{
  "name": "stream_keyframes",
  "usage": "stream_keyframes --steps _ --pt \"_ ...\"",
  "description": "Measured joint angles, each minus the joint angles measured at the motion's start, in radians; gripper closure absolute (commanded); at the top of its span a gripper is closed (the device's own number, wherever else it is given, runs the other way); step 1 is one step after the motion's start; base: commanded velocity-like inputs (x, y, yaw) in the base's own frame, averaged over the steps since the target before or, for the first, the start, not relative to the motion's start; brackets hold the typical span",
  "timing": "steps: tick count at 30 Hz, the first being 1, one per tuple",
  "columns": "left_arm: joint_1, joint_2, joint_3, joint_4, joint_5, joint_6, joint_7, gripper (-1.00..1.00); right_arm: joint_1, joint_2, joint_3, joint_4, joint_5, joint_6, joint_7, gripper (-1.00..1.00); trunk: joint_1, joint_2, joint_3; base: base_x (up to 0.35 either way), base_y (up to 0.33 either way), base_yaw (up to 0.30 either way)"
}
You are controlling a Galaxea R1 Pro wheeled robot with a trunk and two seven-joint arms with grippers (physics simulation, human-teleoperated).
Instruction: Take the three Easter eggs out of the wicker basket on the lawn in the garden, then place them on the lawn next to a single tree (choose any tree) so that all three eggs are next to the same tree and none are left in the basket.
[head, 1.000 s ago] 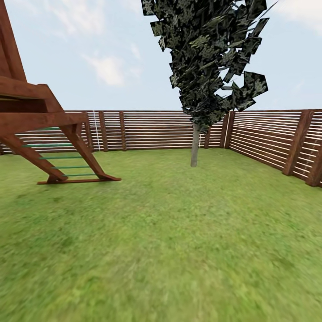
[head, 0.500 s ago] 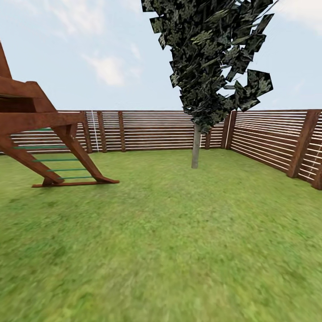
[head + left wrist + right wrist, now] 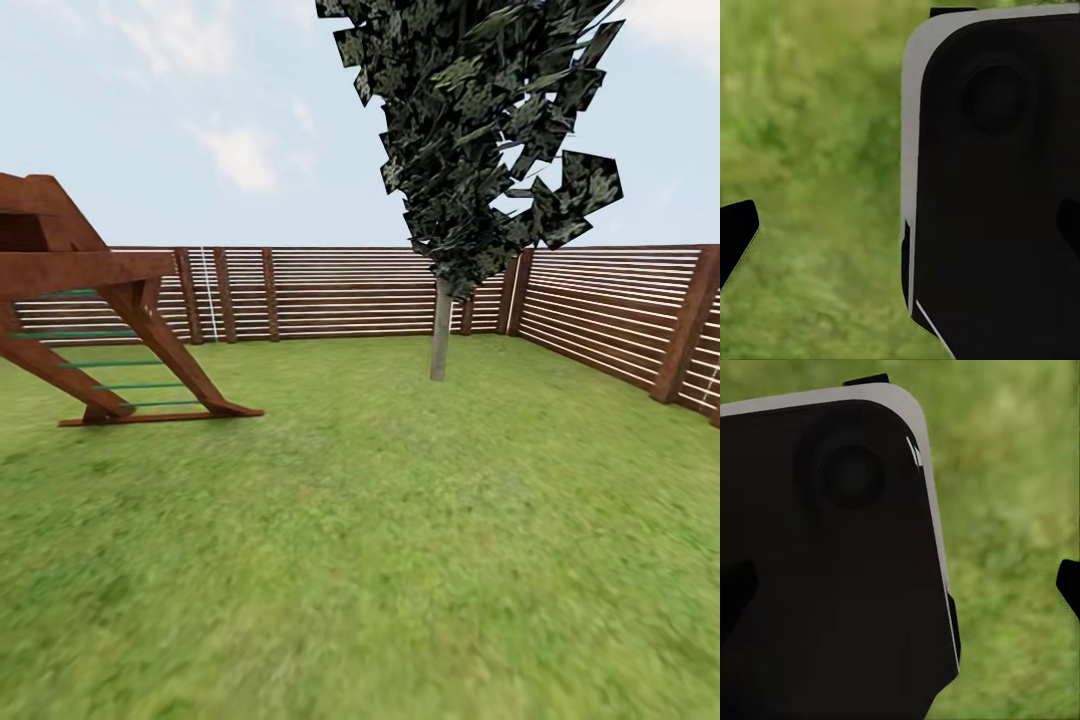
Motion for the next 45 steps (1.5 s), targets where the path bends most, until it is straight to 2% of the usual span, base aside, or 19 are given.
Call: stream_keyframes --steps 45 --pt "0.0 -0.001 0.0 0.0 0.0 0.0 0.0 -1.0 0.0 0.0 0.0 0.0 -0.001 -0.001 0.0 -1.0 0.0 0.0 0.0 0.327 0.0 0.0"
